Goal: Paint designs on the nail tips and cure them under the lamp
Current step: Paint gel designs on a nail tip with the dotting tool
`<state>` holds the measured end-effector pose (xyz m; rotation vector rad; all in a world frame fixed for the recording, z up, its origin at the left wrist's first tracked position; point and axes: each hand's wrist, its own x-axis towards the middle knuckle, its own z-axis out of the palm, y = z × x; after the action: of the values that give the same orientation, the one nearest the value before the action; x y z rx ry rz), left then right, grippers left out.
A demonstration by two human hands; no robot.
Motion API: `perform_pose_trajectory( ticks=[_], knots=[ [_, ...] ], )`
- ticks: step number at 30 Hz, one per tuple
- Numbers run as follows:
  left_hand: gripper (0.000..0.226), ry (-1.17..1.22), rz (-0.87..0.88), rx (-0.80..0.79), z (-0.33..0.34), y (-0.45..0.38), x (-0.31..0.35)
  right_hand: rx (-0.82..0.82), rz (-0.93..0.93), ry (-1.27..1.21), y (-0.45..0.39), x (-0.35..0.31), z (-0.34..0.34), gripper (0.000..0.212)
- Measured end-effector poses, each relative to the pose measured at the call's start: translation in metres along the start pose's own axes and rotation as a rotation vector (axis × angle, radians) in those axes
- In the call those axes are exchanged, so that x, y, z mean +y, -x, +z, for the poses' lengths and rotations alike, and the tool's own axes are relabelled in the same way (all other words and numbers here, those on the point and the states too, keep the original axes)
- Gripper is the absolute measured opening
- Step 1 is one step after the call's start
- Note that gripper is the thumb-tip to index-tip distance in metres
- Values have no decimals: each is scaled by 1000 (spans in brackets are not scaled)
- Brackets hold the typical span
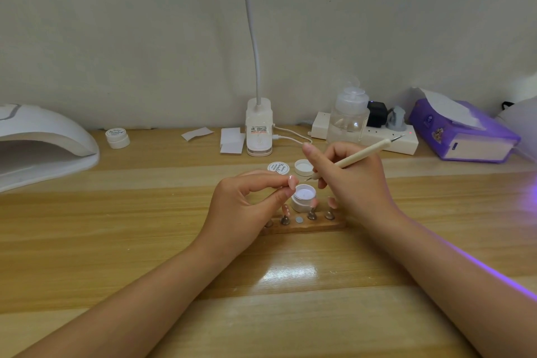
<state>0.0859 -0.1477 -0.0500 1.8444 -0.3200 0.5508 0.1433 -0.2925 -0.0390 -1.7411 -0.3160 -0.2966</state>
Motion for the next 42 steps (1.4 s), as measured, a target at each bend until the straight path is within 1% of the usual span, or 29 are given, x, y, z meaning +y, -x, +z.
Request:
perform_pose_trajectory(
  ticks=[6,9,11,13,15,18,23,28,34,38,42],
  knots=[
    [12,20,-5,0,-1,0,0,-3,18,-37,1,-6,-1,39],
    [10,51,-36,9,0,0,-2,10,-29,-123,0,-14,0,36],
    [9,75,-59,9,0,0,-3,10,-13,-200,1,-19,2,35],
    [10,72,-53,6,-1,0,-4,-22,-1,-260,3,-24,5,35],
    [11,59,-36,6,-1,0,-4,-73,-31,-289,7,-27,7,32],
    [11,72,-31,7,-1,0,-4,-109,-56,-276,11,-28,9,31],
    [13,56,19,-20,-1,-1,-3,-91,-64,-270,10,-22,11,35],
    [14,49,39,-25,-1,-1,-3,-74,-39,-206,11,-22,11,25],
    [13,56,50,-21,-1,-1,-4,-68,-67,-171,10,-20,10,23],
    [16,39,60,-18,-1,-1,-5,-76,-78,-164,11,-21,10,24],
    [15,42,58,-20,-1,-1,-5,-82,-73,-172,10,-21,11,28]
  ],
)
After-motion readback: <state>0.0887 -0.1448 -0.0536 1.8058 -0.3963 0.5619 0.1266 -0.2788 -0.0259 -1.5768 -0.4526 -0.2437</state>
